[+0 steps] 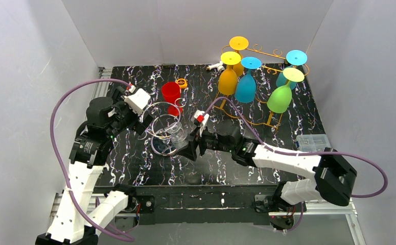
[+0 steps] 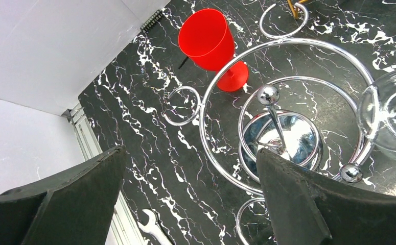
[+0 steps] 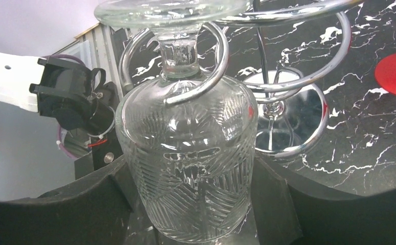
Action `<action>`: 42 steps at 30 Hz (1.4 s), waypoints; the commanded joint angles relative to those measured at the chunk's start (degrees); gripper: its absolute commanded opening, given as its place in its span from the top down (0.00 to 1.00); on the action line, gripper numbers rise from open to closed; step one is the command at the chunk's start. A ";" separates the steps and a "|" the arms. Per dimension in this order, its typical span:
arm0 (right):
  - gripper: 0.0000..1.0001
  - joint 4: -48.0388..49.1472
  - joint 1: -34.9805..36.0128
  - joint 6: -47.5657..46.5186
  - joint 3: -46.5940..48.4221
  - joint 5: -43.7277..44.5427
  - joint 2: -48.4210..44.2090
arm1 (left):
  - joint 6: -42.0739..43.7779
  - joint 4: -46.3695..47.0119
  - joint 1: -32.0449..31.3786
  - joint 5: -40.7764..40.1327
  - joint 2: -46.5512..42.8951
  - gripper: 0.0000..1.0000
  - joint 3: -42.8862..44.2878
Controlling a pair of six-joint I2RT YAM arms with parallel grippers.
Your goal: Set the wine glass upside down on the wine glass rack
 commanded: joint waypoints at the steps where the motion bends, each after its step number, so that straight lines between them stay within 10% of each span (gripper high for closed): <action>1: 0.79 10.33 0.49 -1.37 -0.28 1.60 2.03 | 0.49 0.44 -0.24 1.29 -1.30 0.02 -0.05; 42: 0.10 6.36 0.95 -4.80 1.92 9.47 4.33 | -1.15 0.09 -0.24 1.95 -0.92 0.02 3.83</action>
